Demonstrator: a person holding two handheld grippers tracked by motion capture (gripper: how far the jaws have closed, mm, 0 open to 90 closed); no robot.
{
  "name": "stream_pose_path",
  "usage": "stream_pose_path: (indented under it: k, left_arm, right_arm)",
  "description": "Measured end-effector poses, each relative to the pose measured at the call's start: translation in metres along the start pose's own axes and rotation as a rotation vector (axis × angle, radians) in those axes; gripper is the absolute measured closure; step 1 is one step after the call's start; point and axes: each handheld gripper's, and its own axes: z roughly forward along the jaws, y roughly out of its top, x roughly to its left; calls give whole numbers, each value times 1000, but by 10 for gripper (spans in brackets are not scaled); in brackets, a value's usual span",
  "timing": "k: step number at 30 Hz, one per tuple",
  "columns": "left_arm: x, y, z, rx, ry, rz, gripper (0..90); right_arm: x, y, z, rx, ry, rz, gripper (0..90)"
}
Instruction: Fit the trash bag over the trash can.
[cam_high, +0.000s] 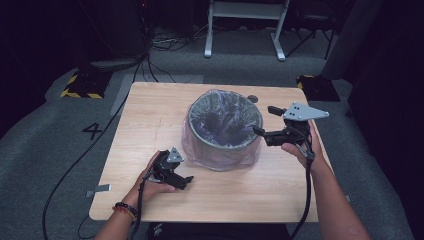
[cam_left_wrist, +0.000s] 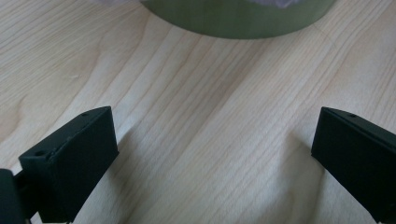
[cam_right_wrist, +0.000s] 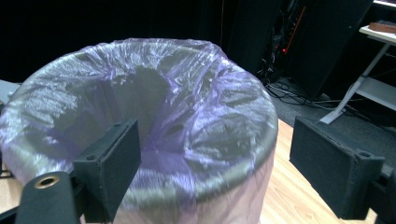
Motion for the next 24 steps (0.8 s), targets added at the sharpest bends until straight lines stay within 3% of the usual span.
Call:
stream_pose_path:
  k: [10, 13, 24]
  left_arm:
    - [-3, 12, 11, 2, -19, 22, 0]
    - [-4, 15, 14, 2, -27, 29, 0]
    - [-9, 22, 21, 1, -36, 46, 1]
  right_arm:
    - [-1, 16, 27, 75, 36, -5, 160]
    - [-1, 18, 36, 95, 65, 1, 157]
    - [-1, 20, 59, 177, 88, 10, 159]
